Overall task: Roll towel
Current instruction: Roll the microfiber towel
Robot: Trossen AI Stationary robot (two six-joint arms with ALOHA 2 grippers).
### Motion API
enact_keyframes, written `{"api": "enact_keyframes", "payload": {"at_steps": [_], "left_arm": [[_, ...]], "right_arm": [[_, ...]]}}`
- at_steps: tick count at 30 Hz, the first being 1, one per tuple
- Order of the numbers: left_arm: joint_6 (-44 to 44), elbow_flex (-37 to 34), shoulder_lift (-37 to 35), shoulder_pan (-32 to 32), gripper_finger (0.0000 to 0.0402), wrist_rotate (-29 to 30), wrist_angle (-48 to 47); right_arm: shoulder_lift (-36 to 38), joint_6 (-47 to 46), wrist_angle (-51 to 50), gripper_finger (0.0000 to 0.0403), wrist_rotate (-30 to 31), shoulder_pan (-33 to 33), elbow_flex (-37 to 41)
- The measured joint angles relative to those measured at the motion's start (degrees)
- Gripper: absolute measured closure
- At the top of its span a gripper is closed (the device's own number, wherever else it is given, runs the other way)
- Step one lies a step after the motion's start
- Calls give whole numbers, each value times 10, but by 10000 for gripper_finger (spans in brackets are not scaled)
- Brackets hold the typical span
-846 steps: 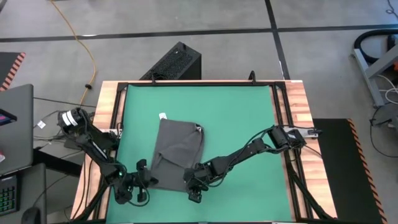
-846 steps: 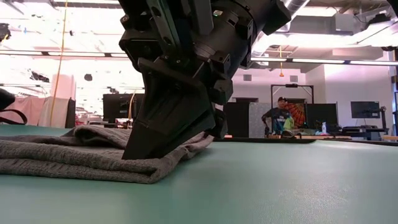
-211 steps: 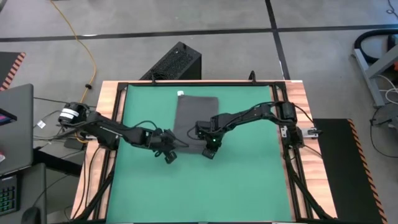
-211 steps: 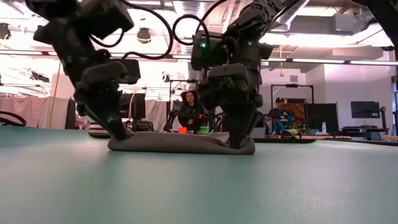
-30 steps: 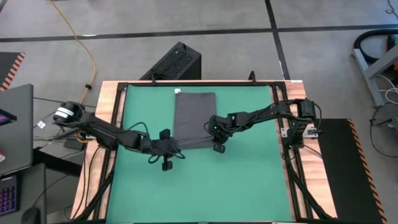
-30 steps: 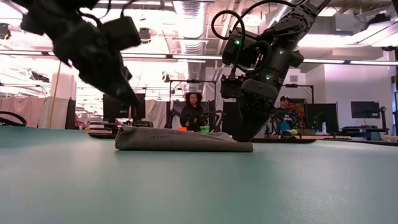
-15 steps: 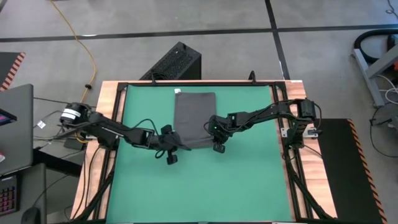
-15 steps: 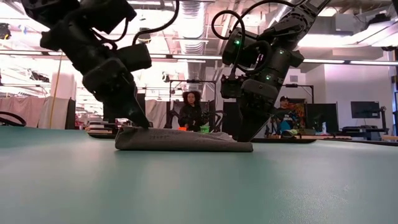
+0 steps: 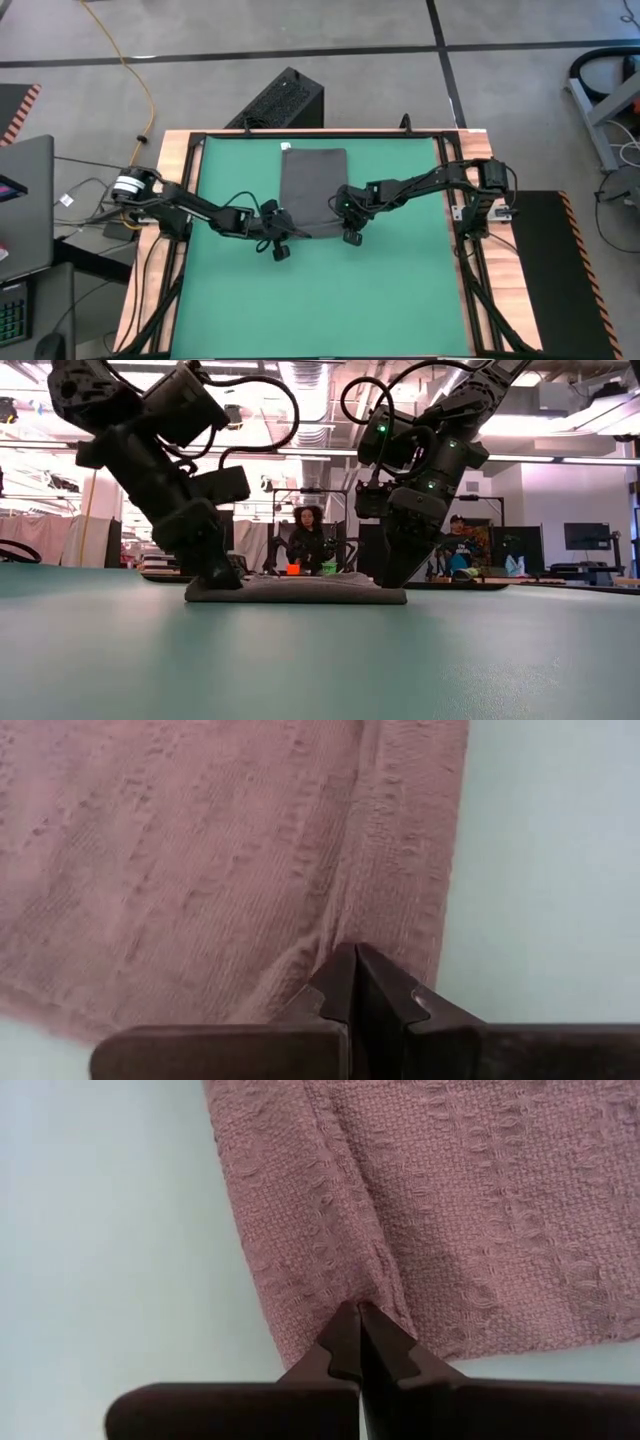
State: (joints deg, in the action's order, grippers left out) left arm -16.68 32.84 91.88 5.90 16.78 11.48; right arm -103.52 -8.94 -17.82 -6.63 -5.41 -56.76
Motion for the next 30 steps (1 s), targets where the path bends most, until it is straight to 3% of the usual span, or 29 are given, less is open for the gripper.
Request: {"api": "enact_keyframes", "payload": {"at_steps": [6,13,18,24,30], "left_arm": [[-9,1,34,-8,401,-5,9],[21,0,36,-9,401,-25,6],[26,0,36,-9,401,-50,1],[31,0,36,-15,401,-66,1],[40,0,36,-24,401,-83,1]], "right_arm": [[11,-3,6,371,2,1,0],[85,-2,-34,361,22,1,2],[129,43,-33,346,-16,18,2],[150,180,-29,251,-11,80,1],[110,347,-7,150,162,148,0]]}}
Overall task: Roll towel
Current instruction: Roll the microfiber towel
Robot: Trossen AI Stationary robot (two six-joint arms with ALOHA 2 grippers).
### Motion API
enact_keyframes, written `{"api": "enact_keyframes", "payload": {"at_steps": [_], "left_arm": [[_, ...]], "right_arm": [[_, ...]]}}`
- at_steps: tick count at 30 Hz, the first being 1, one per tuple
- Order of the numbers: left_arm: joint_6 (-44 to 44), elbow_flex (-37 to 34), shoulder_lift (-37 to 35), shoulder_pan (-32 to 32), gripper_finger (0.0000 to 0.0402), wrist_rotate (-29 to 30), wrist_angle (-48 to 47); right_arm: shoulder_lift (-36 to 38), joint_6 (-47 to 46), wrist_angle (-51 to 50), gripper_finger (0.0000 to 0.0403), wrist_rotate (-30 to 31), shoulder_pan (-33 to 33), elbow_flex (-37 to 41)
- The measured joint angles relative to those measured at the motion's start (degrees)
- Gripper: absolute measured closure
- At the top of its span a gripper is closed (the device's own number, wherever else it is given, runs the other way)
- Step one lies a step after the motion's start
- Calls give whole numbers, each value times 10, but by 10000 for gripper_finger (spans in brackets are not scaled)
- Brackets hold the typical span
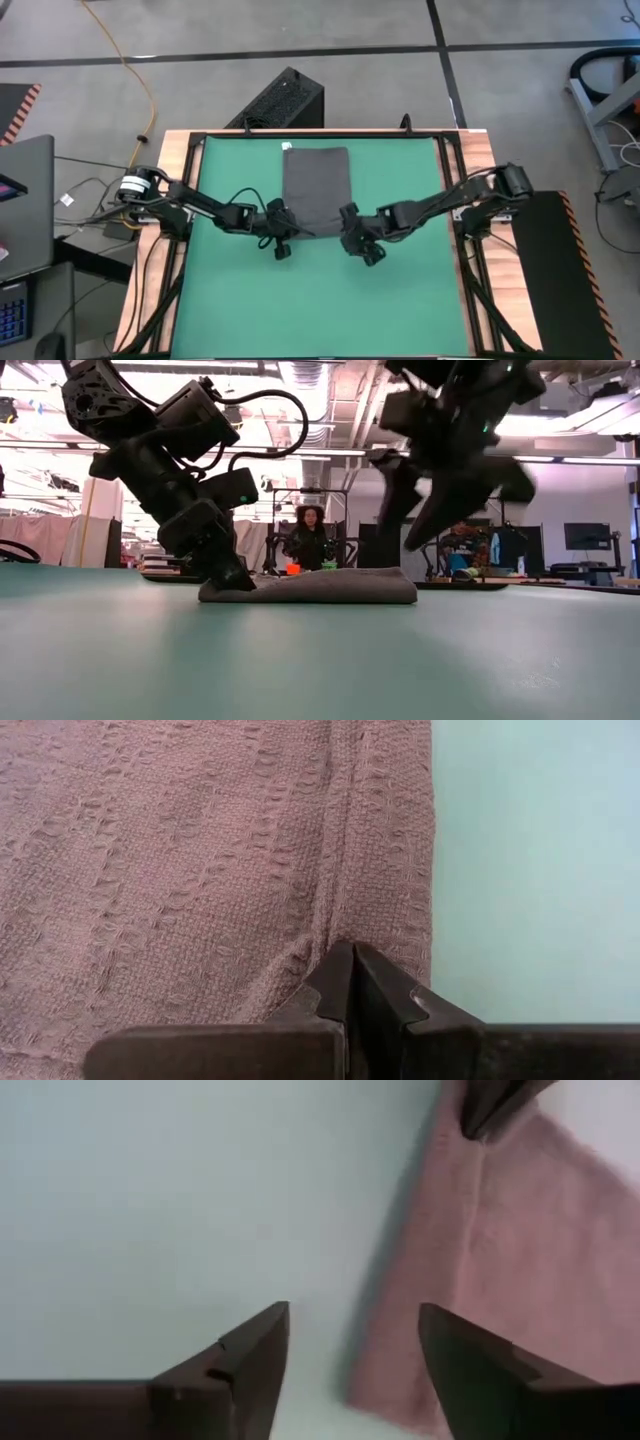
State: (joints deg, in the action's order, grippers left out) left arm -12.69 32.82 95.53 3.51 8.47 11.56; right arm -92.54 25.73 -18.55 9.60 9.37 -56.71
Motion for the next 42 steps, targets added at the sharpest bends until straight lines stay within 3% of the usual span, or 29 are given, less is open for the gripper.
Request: {"api": "enact_keyframes", "payload": {"at_steps": [2,10,20,23,32,36,42], "left_arm": [[0,0,0,-3,401,-3,0],[-29,0,0,-17,401,-20,0],[-29,0,0,-18,401,-22,0],[-27,0,0,-18,401,-16,0],[-26,0,1,-19,401,-14,0],[-28,-1,1,-19,401,-17,1],[-36,1,-7,-20,401,-58,0]], "right_arm": [[-19,20,12,144,24,2,0],[-88,24,10,173,25,-37,0],[-70,28,-21,181,25,-83,-1],[-77,24,-24,181,-7,-94,-1],[-100,19,-1,188,-15,-83,-2],[-130,-34,-12,244,5,-82,-3],[-136,-134,-36,380,12,-68,-4]]}}
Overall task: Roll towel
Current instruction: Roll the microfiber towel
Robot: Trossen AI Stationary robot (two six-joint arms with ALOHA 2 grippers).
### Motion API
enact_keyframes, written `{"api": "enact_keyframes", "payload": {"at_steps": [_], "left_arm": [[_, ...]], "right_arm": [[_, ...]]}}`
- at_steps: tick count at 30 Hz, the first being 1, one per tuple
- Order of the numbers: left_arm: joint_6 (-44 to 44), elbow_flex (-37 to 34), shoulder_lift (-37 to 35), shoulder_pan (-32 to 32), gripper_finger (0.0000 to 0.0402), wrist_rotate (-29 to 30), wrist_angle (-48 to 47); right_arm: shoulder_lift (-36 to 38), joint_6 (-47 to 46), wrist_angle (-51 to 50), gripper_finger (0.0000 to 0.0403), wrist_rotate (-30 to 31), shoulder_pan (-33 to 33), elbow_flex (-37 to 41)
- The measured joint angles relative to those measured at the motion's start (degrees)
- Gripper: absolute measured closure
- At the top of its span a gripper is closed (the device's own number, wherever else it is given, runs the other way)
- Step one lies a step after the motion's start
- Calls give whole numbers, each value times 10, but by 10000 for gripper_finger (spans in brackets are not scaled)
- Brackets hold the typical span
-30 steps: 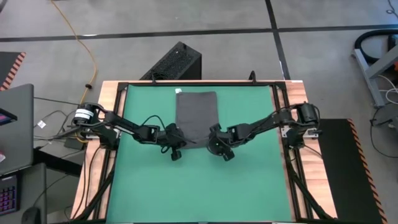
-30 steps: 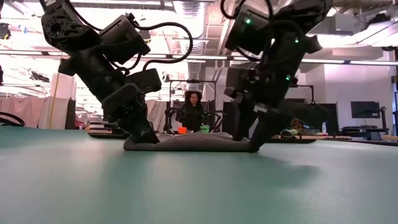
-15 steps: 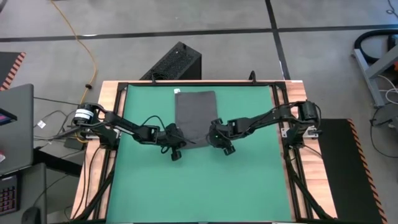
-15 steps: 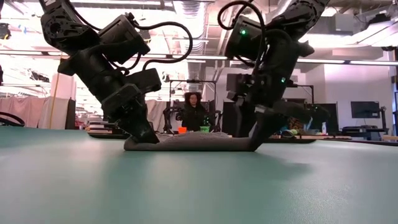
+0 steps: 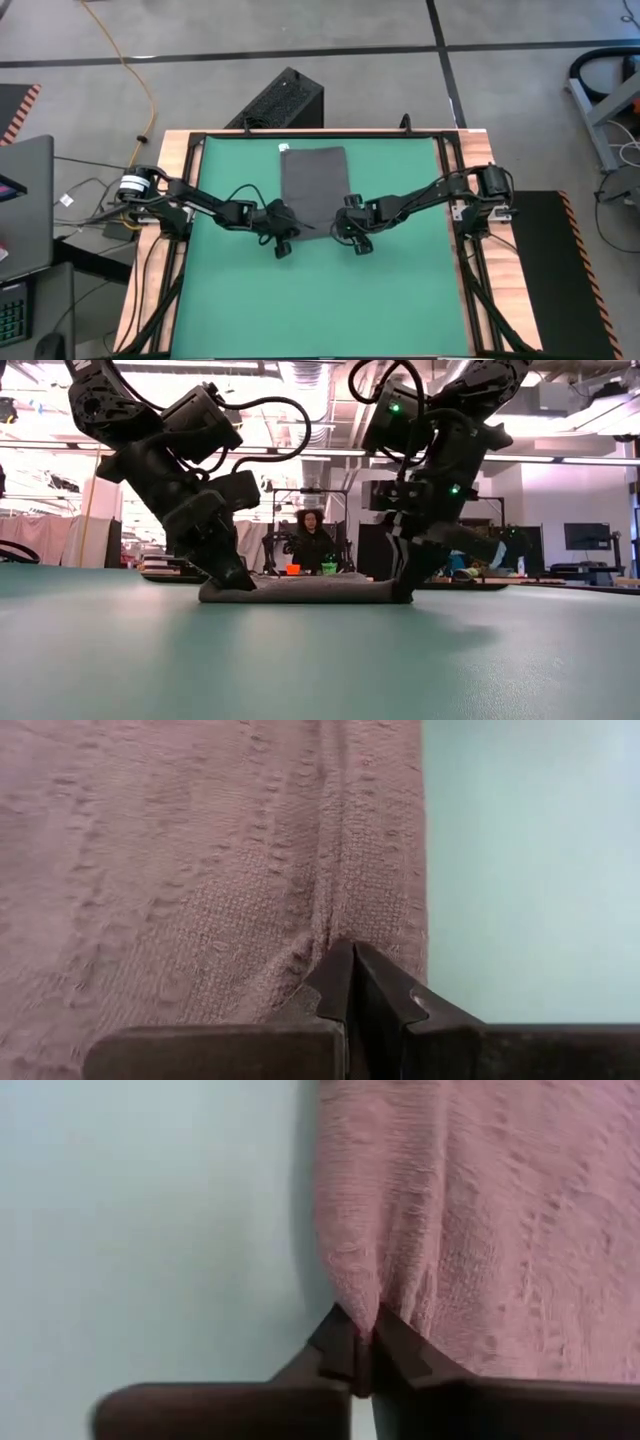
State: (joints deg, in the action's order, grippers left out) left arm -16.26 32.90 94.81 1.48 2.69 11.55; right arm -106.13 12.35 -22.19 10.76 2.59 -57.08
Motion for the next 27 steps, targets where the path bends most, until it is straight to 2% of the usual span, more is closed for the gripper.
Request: {"api": "enact_keyframes", "payload": {"at_steps": [4,10,14,17,20,23,25,27], "left_arm": [[-35,9,-37,1,401,-30,-15],[-46,34,-153,6,401,-40,-68],[33,34,-223,48,401,45,-112],[75,24,-232,93,401,102,-106],[73,8,-215,133,401,135,-78],[91,1,-192,155,401,215,-70],[112,-10,-168,151,401,262,-53],[120,-22,-140,138,401,261,-12]], "right_arm": [[29,-45,-13,379,-1,14,1],[47,-104,-31,382,-17,14,2],[47,-132,-27,382,-50,13,2],[47,-146,-24,382,-75,13,2],[47,-159,-25,382,-94,13,2],[47,-158,-24,382,-105,13,2],[47,-156,-23,382,-121,13,2],[47,-156,-24,382,-127,14,2]]}}
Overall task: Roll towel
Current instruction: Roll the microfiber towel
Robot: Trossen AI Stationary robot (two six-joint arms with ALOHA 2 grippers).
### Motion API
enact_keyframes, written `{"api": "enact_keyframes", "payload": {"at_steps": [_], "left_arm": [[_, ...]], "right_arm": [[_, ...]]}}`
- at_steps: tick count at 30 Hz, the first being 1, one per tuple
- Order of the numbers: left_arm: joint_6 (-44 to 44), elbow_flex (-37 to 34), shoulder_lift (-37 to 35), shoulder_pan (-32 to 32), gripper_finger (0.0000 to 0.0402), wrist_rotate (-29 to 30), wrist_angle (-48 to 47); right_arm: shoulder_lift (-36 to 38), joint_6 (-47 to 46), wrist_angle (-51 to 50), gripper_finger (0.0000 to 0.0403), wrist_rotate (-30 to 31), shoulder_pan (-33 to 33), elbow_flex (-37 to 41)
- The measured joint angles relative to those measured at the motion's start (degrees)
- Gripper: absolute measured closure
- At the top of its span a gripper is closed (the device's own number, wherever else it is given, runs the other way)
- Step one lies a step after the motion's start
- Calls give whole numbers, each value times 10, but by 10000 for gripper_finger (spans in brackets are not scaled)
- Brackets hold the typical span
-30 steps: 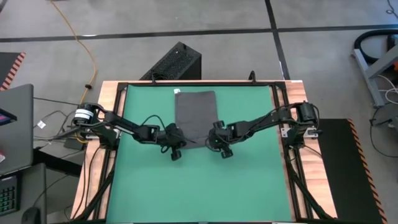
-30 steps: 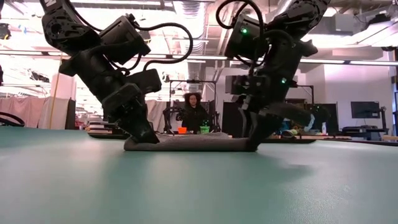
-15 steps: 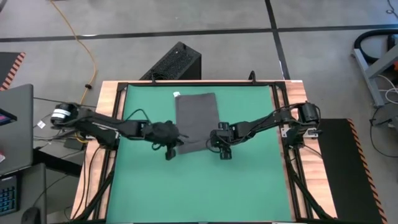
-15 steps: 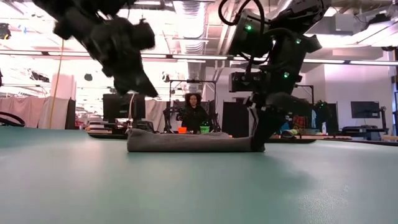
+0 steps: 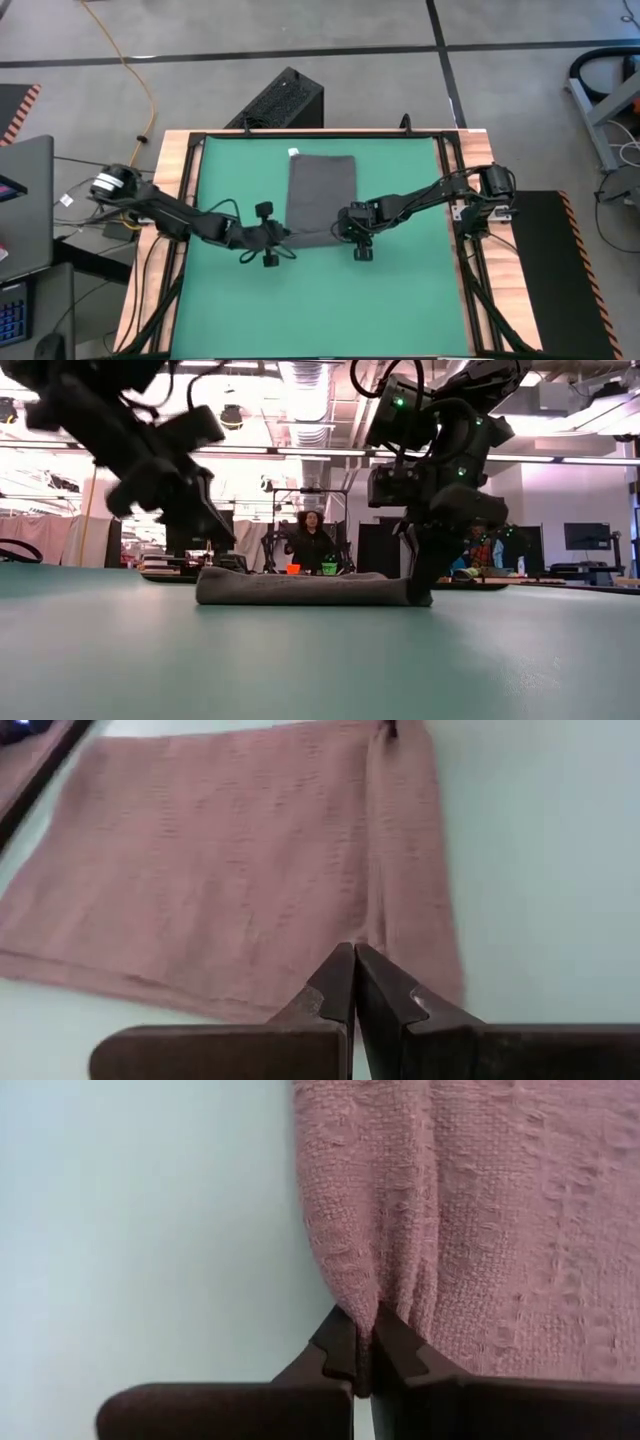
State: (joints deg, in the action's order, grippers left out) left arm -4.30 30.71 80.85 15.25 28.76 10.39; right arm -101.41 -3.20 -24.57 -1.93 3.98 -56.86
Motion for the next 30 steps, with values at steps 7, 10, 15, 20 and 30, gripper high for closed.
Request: {"api": "enact_keyframes", "payload": {"at_steps": [7,10,15,20,30], "left_arm": [[3,-8,53,-32,401,-54,66],[9,-7,61,-35,401,-75,66],[6,-7,91,-52,401,-81,71],[-14,-7,108,-76,401,-104,73],[-46,-7,110,-97,401,-190,74]], "right_arm": [[0,5,-6,382,-2,0,0],[0,6,-6,382,-2,0,0],[0,17,-6,382,-11,0,0],[0,19,-17,382,-42,-3,0],[-3,-22,-51,382,-222,-34,-12]]}}
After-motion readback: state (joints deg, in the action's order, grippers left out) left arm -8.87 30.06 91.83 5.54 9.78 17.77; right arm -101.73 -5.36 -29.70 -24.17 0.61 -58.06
